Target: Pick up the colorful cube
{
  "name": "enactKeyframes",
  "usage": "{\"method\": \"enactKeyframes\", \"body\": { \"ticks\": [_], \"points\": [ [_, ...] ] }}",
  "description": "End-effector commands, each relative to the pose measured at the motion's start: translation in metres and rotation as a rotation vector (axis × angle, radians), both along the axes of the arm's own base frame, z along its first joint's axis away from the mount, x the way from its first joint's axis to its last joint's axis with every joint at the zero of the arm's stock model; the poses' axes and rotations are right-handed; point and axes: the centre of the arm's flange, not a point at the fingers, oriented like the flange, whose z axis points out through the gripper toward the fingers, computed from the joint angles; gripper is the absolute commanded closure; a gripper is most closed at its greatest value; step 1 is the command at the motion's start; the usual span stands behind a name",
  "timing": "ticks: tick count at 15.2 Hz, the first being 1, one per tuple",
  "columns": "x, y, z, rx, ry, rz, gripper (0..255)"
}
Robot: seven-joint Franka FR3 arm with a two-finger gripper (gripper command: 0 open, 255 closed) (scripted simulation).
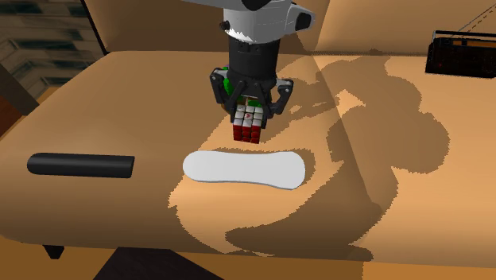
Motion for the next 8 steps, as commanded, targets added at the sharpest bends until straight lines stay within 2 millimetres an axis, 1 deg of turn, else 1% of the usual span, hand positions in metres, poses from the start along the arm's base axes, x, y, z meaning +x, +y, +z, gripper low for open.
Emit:
{"method": "enactKeyframes", "body": {
  "ticks": [1, 5, 8],
  "points": [
    [0.000, 0.000, -0.001, 0.000, 0.002, 0.001, 255],
    [0.000, 0.002, 0.000, 0.000, 0.002, 0.001, 255],
    [0.000, 0.002, 0.015, 0.000, 0.002, 0.001, 255]
  ]
}}
